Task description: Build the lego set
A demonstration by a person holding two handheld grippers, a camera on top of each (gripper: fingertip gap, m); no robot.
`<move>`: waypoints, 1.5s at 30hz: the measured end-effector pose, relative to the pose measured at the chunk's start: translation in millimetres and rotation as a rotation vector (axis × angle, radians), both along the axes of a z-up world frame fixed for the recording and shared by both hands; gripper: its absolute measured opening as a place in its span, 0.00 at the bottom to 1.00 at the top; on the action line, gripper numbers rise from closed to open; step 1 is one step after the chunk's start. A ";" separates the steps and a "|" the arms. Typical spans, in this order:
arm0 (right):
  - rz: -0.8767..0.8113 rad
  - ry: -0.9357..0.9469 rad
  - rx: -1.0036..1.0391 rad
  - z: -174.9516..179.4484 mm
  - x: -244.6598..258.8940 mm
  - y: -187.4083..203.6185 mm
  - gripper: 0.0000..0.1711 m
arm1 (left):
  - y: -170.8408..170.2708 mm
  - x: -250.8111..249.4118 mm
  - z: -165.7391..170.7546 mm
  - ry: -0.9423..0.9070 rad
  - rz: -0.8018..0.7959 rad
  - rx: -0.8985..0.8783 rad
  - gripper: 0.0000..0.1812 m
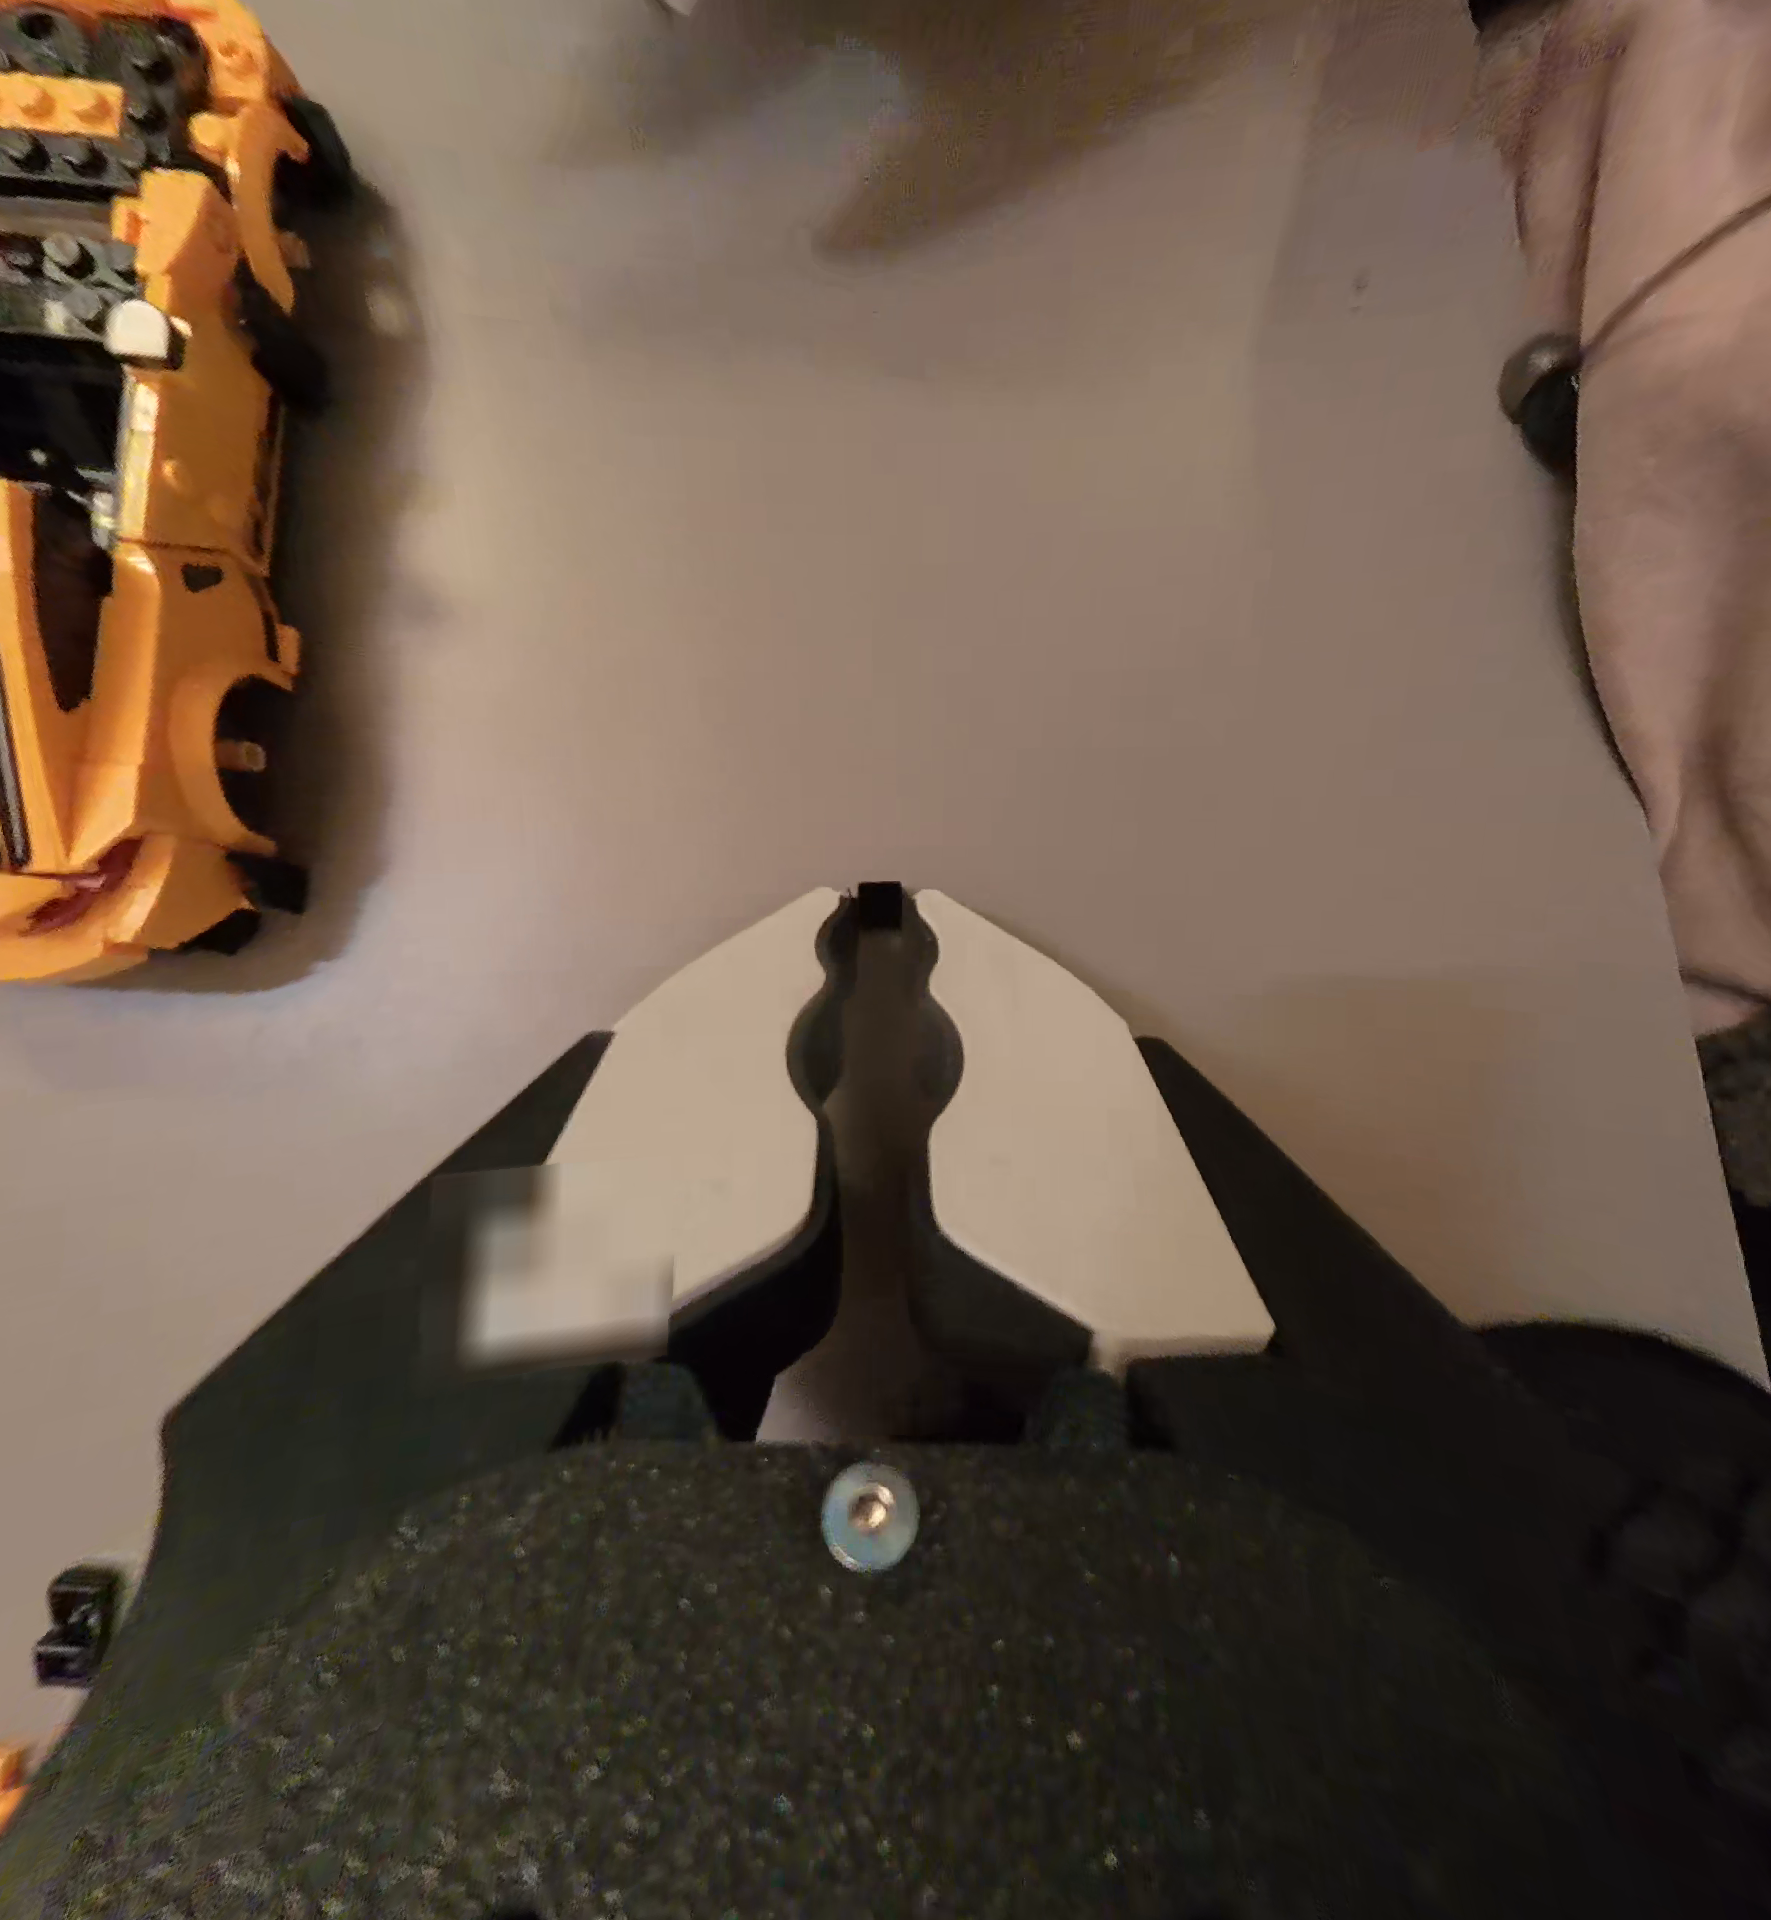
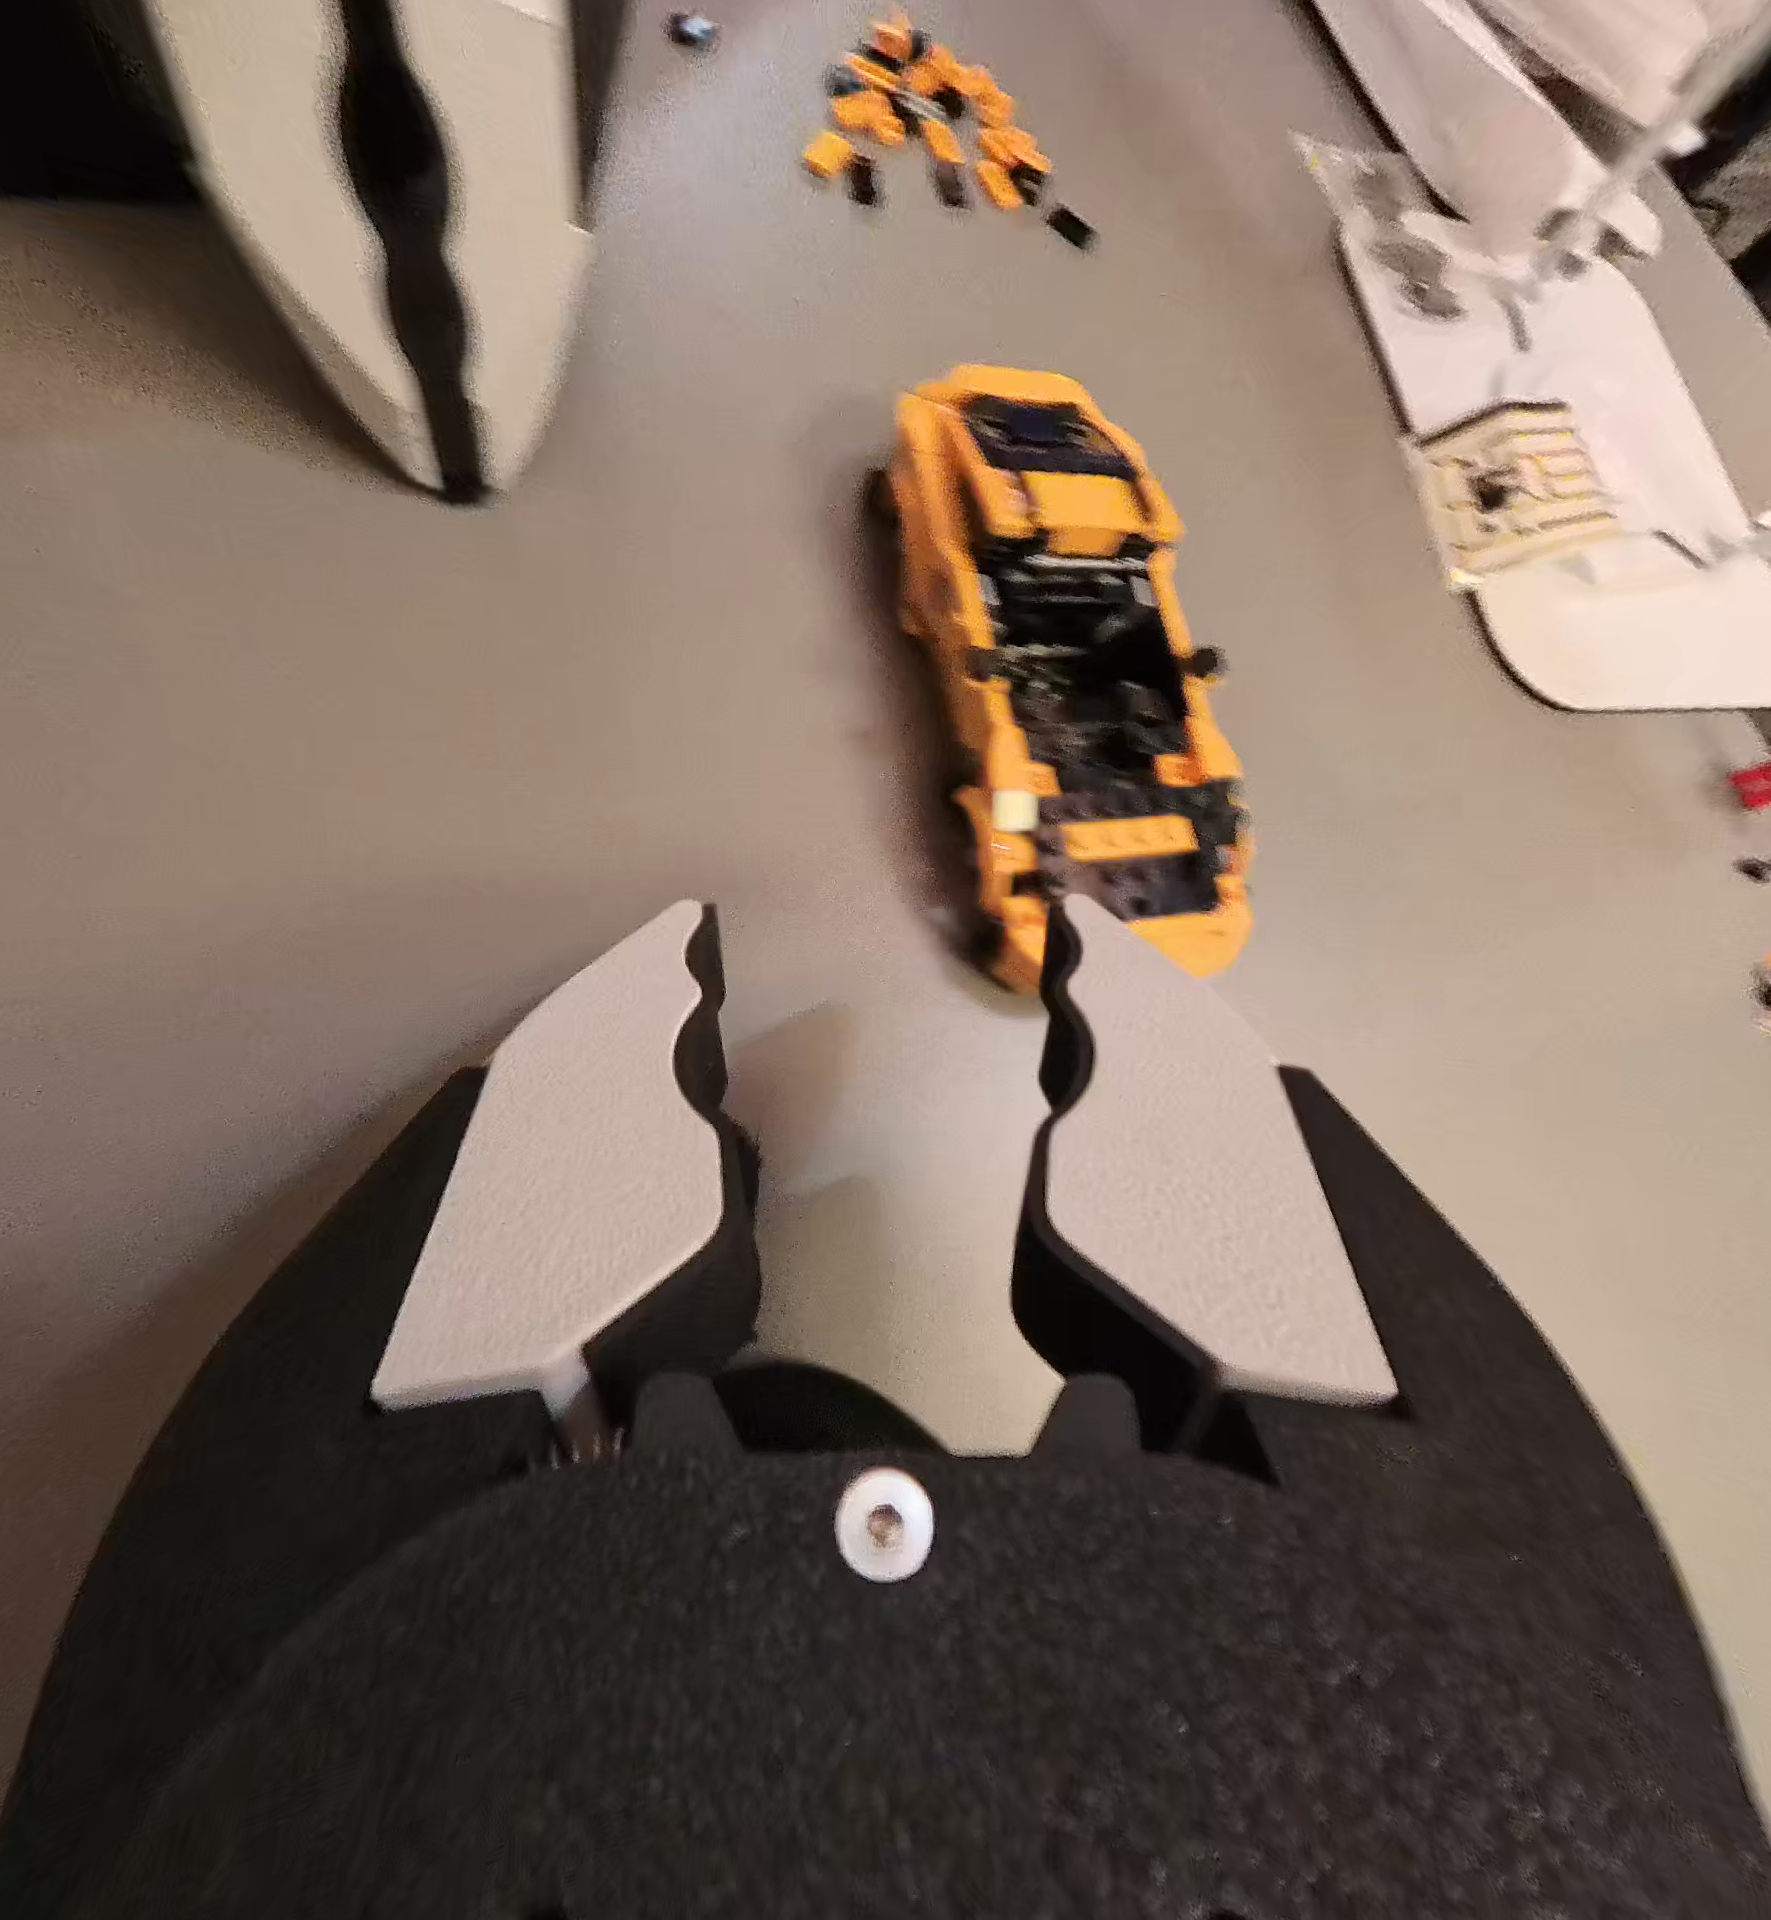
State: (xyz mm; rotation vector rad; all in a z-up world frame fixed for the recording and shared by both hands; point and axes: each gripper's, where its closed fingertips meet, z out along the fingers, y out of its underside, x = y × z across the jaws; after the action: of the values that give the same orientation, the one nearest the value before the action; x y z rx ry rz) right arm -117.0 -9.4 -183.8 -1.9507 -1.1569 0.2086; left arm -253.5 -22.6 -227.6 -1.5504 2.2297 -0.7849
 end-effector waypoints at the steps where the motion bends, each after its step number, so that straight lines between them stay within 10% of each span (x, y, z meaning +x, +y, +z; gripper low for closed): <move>1: 0.019 0.007 -0.009 -1.9 -9.5 -9.0 0.34 | 0.0 5.7 0.1 -0.016 0.024 -0.001 0.04; 17: -0.040 0.043 -0.187 -28.4 -60.9 -39.3 0.00 | -11.4 63.7 2.9 -0.029 0.241 -0.140 0.14; 37: -0.088 -0.070 -0.170 -39.1 -42.2 -3.8 0.00 | -48.0 56.9 3.3 -0.087 -0.013 -0.154 0.15; 45: -0.152 0.028 -0.305 -34.9 -57.1 -29.1 0.10 | -13.5 51.9 10.4 -0.120 0.078 -0.077 0.14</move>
State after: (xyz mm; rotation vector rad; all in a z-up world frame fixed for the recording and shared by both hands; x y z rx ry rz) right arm -174.1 -38.5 -218.7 -2.2846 -0.9981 0.3471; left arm -201.7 -36.1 -217.2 -1.5708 2.0637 -0.9252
